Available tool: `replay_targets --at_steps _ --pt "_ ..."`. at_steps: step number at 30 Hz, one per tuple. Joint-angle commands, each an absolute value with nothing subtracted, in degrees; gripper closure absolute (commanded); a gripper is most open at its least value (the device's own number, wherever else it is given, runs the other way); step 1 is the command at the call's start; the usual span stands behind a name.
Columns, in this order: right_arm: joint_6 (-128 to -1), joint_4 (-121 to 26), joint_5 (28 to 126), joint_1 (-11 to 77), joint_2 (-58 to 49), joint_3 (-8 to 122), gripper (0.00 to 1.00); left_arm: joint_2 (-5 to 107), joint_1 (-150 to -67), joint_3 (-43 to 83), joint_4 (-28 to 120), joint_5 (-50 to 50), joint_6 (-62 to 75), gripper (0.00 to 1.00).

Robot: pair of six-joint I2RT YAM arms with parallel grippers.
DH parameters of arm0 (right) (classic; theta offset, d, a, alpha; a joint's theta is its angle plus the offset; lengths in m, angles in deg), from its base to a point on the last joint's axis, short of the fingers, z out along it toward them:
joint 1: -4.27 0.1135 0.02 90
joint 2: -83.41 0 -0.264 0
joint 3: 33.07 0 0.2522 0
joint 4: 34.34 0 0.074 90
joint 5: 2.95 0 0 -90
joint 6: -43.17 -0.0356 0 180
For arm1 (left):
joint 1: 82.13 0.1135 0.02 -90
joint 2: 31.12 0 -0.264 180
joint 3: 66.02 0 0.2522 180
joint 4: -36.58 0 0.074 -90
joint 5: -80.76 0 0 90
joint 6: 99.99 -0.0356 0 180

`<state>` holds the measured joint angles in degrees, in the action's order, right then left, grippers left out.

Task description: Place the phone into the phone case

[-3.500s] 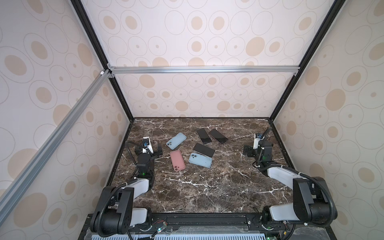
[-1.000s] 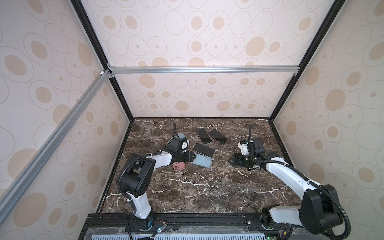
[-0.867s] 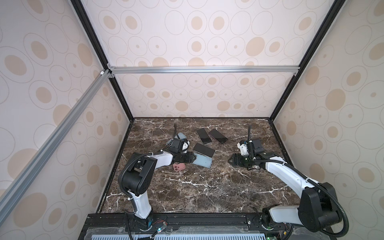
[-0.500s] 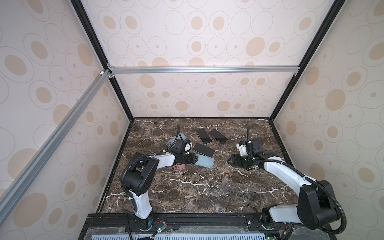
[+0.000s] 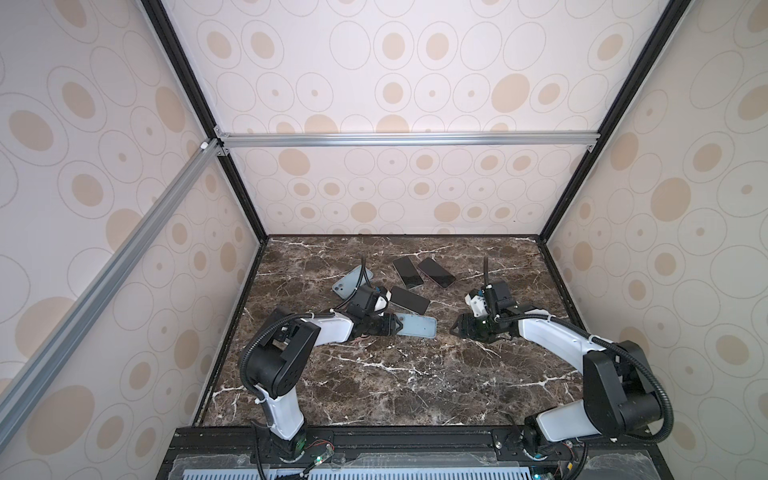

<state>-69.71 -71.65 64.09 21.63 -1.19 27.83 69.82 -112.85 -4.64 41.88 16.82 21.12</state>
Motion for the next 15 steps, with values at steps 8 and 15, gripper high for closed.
replay_targets --at_steps 8,15 --pt "-69.85 -71.49 62.82 24.57 -7.06 31.64 0.40 68.41 -114.27 -6.98 39.05 19.16 24.55 0.50" --pt "-70.58 -69.56 62.62 25.20 -10.49 33.27 0.41 68.84 -114.87 -8.00 36.95 19.53 25.71 0.51"
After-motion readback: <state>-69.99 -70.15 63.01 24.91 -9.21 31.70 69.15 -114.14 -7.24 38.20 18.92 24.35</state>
